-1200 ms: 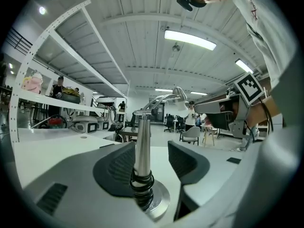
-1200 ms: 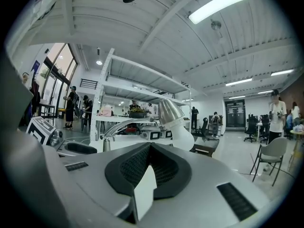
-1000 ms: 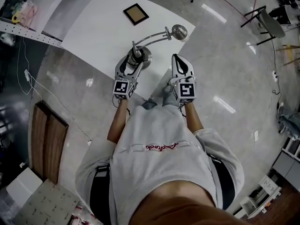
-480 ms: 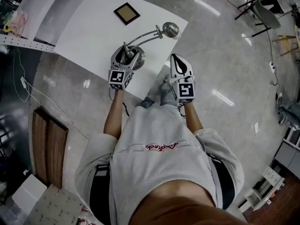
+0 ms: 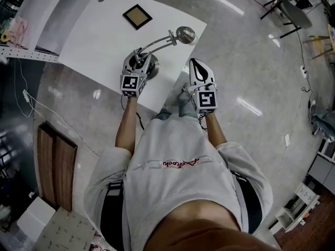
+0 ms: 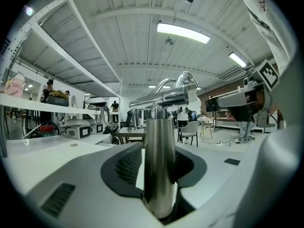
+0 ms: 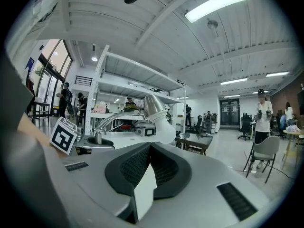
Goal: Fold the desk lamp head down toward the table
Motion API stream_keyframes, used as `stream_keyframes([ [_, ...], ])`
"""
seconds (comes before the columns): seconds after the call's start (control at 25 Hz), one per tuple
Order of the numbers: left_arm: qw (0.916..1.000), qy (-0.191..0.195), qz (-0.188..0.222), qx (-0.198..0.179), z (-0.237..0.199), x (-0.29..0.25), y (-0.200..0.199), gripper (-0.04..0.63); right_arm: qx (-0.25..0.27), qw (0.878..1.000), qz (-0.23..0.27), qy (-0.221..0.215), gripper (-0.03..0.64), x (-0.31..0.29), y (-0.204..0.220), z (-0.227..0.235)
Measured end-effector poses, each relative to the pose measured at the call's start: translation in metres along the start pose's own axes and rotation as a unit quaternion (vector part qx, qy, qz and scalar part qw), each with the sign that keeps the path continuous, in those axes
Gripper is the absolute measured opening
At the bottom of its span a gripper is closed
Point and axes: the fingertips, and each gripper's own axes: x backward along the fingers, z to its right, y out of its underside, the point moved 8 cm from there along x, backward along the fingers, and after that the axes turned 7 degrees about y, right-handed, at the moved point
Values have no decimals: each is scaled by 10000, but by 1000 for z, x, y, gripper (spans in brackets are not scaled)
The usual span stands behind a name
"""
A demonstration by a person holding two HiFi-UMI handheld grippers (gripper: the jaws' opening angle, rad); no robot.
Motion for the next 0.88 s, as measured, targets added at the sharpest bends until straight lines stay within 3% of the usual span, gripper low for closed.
stream_keyframes([
  [0.12,9999,56,-21,-148,5,0,0,106,13,10000,11,20,3,-2,0,1],
  [0.68,9998,71,19,-167,4,-2,2,100,62,9997,223,118,3,-13,-9,8],
  [0.88,9998,76,32,-158,6,-2,1,100,500,9975,496,103,5,-21,-42,6],
])
